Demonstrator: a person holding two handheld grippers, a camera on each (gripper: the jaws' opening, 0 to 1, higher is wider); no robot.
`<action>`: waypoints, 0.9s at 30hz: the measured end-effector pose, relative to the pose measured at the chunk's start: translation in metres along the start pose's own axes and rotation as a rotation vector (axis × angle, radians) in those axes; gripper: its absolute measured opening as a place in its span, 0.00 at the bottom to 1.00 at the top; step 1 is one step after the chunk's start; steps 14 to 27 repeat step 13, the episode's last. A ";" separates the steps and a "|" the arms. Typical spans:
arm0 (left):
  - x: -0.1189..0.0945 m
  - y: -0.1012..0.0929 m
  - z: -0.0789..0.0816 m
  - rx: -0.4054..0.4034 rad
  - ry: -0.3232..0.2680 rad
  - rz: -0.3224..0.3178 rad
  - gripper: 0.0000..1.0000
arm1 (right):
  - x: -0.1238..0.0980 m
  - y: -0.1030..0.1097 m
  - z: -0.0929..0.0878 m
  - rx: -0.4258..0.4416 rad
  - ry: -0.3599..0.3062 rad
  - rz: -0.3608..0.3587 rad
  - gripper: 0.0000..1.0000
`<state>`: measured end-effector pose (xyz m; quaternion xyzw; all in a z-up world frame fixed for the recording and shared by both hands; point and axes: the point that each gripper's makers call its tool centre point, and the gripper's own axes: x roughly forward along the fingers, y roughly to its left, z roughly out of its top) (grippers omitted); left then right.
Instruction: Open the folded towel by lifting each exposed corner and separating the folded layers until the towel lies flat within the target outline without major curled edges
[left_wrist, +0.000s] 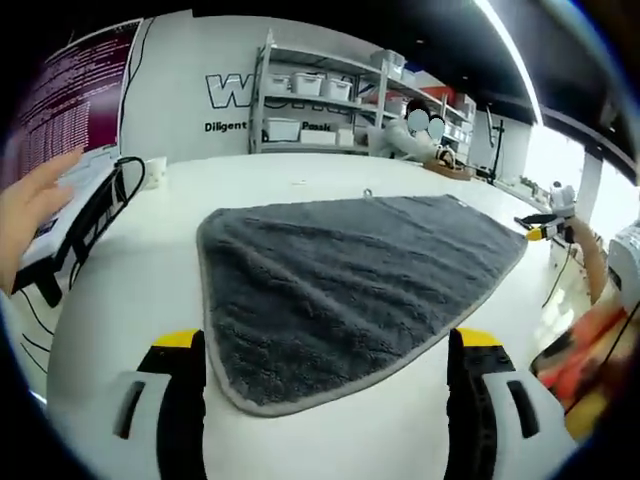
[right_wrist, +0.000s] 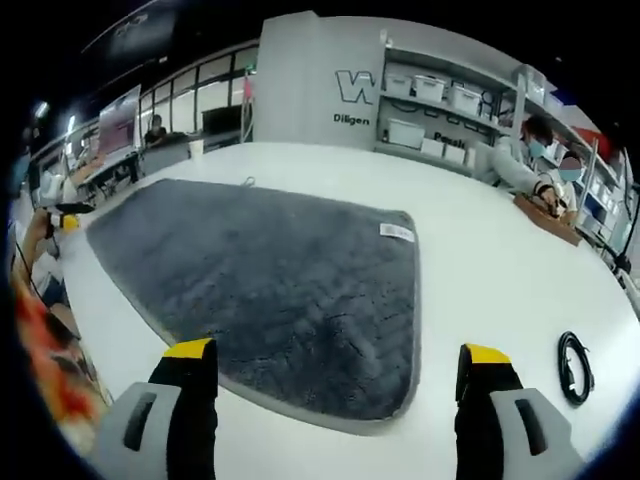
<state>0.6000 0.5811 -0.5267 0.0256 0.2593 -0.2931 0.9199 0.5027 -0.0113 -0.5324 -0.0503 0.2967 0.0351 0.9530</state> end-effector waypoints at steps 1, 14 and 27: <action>-0.001 -0.001 0.000 0.002 0.001 0.000 1.00 | 0.000 0.000 0.001 0.013 -0.008 0.004 0.99; -0.006 -0.009 0.009 0.015 -0.051 -0.032 1.00 | 0.002 0.003 0.003 -0.014 -0.034 0.004 0.99; -0.006 -0.009 0.009 0.015 -0.051 -0.032 1.00 | 0.002 0.003 0.003 -0.014 -0.034 0.004 0.99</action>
